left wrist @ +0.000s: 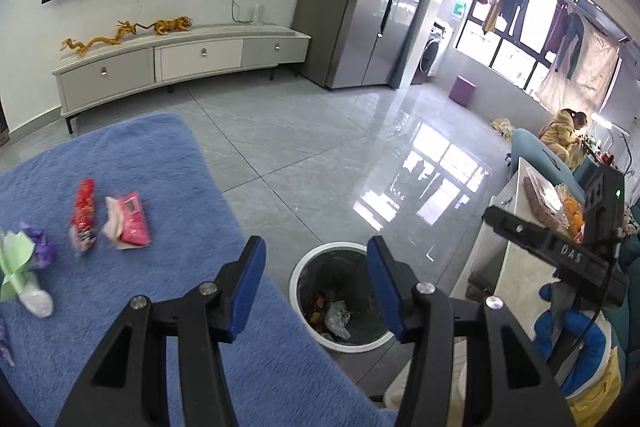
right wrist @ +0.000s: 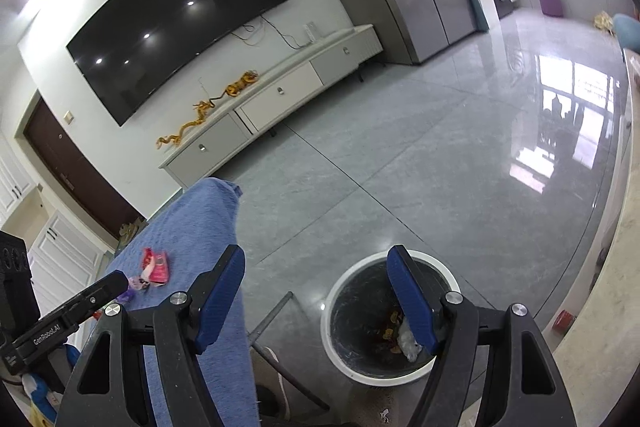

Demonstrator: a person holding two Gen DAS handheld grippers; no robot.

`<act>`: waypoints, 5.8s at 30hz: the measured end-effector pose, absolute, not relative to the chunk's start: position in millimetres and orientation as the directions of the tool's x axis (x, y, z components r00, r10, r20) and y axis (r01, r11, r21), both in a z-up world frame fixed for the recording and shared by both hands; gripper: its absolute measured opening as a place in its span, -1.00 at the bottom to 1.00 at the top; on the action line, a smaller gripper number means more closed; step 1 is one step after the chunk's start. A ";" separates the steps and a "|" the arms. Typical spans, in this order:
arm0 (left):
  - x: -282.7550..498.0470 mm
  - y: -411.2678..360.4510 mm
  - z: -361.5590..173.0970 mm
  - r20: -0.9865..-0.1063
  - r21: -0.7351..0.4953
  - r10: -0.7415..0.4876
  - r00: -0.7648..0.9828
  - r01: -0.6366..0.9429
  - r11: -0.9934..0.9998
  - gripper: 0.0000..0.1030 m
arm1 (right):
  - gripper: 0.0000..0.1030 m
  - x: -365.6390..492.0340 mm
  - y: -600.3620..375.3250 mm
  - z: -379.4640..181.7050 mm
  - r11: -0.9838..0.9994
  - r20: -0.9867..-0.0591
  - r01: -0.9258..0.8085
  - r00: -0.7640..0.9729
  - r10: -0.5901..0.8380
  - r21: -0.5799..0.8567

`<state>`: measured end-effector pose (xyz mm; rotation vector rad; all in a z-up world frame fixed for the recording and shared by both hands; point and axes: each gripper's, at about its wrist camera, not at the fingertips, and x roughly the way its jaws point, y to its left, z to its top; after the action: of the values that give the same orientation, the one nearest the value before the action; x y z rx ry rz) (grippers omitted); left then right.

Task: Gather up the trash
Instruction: 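Grasp the green plastic bag with the left tool while the right grasps the pink wrapper, then carry both items to the bin and open both tools over it, then move both open tools back toward the remaining wrappers on the rug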

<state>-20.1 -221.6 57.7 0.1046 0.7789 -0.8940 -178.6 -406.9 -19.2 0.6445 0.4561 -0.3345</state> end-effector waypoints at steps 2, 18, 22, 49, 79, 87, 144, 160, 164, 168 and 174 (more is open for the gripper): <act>-22.4 -206.9 60.9 -0.644 -0.233 -0.663 0.381 0.728 0.645 0.05 | 0.39 -180.2 -397.3 -8.4 0.767 -0.491 0.421 0.856 -0.160 0.484; -6.9 -35.4 81.7 -0.557 -0.225 -0.583 0.591 0.569 0.791 0.10 | 0.39 -182.6 -301.3 73.5 0.893 -0.379 0.284 0.914 -0.142 0.349; 3.3 7.5 77.0 -0.562 -0.171 -0.493 0.664 0.490 0.855 0.10 | 0.46 -174.8 -278.4 83.0 0.917 -0.367 0.247 0.922 -0.122 0.314; 169.7 5.8 -31.1 -0.801 -0.087 -0.318 0.506 0.428 0.900 0.09 | 0.46 63.5 -233.4 -23.9 0.953 -0.626 0.047 0.763 0.160 0.300; 139.4 92.7 15.7 -0.637 -0.353 -0.503 0.584 0.359 0.864 -0.35 | -0.29 137.1 -190.6 -76.2 0.975 -0.711 -0.029 0.679 0.182 0.222; 111.1 124.2 45.7 -0.587 -0.354 -0.484 0.649 0.332 0.874 -0.35 | -0.39 103.4 -191.3 -70.2 0.965 -0.688 -0.032 0.696 0.207 0.259; -5.2 -207.8 66.1 -0.695 -0.161 -0.610 0.380 0.745 0.648 -0.35 | -0.39 -155.7 -392.5 -47.8 0.851 -0.559 0.357 0.824 -0.093 0.385; -7.5 -355.1 -15.4 -0.783 -0.318 -0.617 0.081 0.800 0.509 0.01 | 0.12 -153.9 -439.4 -88.4 0.771 -0.642 0.477 0.758 -0.118 0.421; -5.4 -344.4 -17.1 -0.784 -0.316 -0.614 0.090 0.794 0.520 0.03 | 0.12 -158.1 -438.5 -84.4 0.773 -0.637 0.480 0.760 -0.129 0.416; -6.0 -326.9 -14.6 -0.786 -0.303 -0.607 0.116 0.784 0.542 0.03 | 0.12 -162.3 -430.5 -77.2 0.781 -0.621 0.465 0.773 -0.129 0.417; -6.8 -290.1 -5.5 -0.772 -0.310 -0.621 0.136 0.772 0.555 0.03 | 0.12 -164.9 -413.4 -62.2 0.797 -0.599 0.442 0.790 -0.130 0.411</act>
<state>-6.8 -290.1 -5.5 0.1775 1.0153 -1.0161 -164.9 -413.4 -62.2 0.5709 0.5842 -0.3267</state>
